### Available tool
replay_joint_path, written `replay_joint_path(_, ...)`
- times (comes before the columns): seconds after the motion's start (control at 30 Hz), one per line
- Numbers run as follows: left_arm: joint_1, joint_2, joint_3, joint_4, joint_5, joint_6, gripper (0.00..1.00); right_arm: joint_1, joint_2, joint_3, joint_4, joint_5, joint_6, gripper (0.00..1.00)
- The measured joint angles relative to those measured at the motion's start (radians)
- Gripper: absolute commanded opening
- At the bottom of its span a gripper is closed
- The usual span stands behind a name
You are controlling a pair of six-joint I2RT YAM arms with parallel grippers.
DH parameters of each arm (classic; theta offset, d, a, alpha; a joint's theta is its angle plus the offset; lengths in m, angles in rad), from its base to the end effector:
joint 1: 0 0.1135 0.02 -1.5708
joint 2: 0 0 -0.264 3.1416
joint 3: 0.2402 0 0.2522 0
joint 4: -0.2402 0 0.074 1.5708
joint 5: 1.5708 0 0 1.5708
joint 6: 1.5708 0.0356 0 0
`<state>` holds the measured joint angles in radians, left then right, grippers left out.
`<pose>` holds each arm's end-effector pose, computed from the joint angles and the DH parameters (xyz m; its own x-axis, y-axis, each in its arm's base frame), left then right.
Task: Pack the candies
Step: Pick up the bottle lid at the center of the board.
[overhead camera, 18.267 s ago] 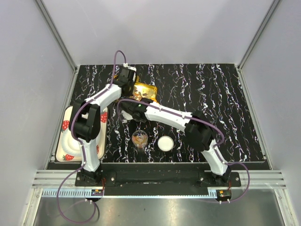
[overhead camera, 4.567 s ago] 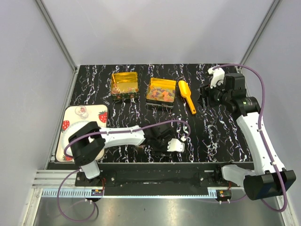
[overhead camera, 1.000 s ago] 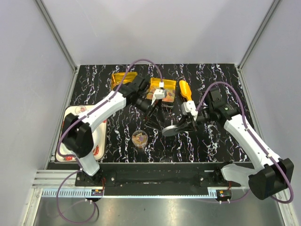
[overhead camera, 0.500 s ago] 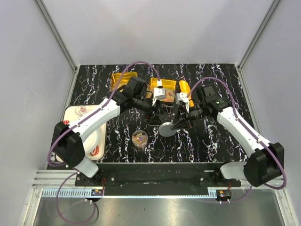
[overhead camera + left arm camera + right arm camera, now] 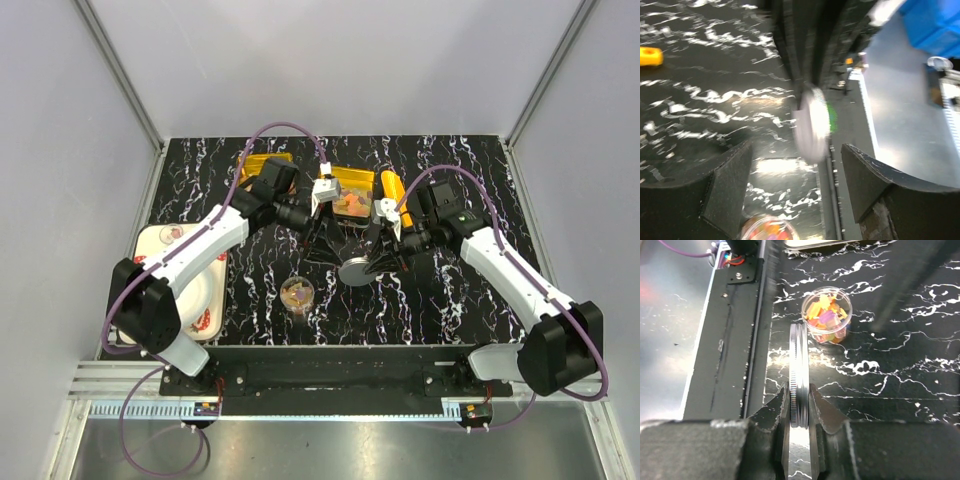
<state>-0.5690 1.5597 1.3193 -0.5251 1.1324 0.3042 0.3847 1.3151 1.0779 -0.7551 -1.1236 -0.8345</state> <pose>0.2636 -0.2069 0.3157 -0.3237 0.3579 -0.8759 0.9178 -0.1062 -0.3826 0.2237 0.1252 0.2948 -0.0623 -0.3709 -0.9266 -0.9909 -0.0879 0.1019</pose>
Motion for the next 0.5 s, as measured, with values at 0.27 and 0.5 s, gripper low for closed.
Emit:
replay_joint_path(0.27,-0.006,0.01,0.0,-0.005,0.076,-0.01,0.72,-0.001,0.012,0.0,0.005,0.033,-0.014,0.07)
replay_joint_path(0.5,-0.057,0.03,-0.008,-0.012,0.014,0.005,0.66,0.0,0.012,0.001,0.012,0.042,-0.013,0.08)
